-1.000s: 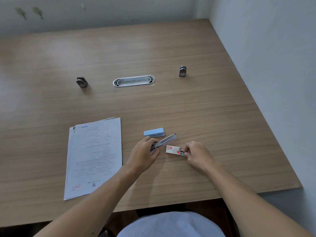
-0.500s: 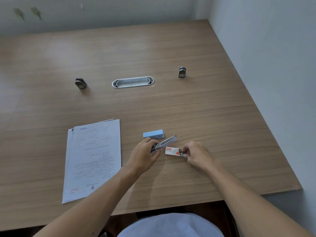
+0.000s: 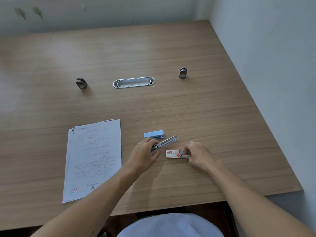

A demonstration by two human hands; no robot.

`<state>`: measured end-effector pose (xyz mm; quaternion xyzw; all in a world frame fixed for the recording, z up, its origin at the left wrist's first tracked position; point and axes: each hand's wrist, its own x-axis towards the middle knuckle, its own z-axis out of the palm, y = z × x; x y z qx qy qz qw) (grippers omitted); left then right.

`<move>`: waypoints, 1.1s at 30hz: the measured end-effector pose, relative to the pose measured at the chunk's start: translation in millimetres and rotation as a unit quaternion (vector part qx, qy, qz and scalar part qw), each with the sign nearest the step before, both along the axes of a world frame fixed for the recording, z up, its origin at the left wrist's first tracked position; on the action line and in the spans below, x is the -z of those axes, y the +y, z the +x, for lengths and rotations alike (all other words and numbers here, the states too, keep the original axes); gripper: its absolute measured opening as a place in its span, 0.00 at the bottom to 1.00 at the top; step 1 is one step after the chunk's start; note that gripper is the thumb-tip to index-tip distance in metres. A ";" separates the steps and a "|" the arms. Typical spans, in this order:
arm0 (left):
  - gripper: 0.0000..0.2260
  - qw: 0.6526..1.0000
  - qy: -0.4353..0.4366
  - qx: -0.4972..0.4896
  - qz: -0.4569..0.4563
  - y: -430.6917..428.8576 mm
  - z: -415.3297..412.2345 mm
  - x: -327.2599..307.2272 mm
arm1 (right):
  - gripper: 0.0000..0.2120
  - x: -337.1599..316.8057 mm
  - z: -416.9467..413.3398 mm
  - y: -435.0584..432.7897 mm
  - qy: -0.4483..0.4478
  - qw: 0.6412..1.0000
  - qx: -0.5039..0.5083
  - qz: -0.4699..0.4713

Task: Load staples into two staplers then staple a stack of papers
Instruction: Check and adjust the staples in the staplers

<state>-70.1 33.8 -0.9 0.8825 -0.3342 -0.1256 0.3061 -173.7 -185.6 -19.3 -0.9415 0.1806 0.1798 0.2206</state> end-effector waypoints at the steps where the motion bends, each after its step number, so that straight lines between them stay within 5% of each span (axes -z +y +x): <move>1: 0.09 1.000 0.000 0.001 0.001 0.0 0.0 -0.4 | 0.03 -1.2 -0.7 -0.5 -0.004 1.000 0.004 0.003; 14: 0.10 1.000 -0.006 0.017 0.012 -3.4 2.8 -9.5 | 0.09 -21.3 -0.1 -2.1 -0.089 0.980 0.142 0.103; 27: 0.09 0.998 -0.040 0.046 0.011 -3.9 19.7 -27.4 | 0.01 -58.2 20.8 -1.3 -0.201 0.875 0.288 0.333; 33: 0.08 0.997 -0.057 0.054 0.004 -2.0 26.5 -36.2 | 0.08 -71.7 31.3 4.0 -0.225 0.846 0.299 0.380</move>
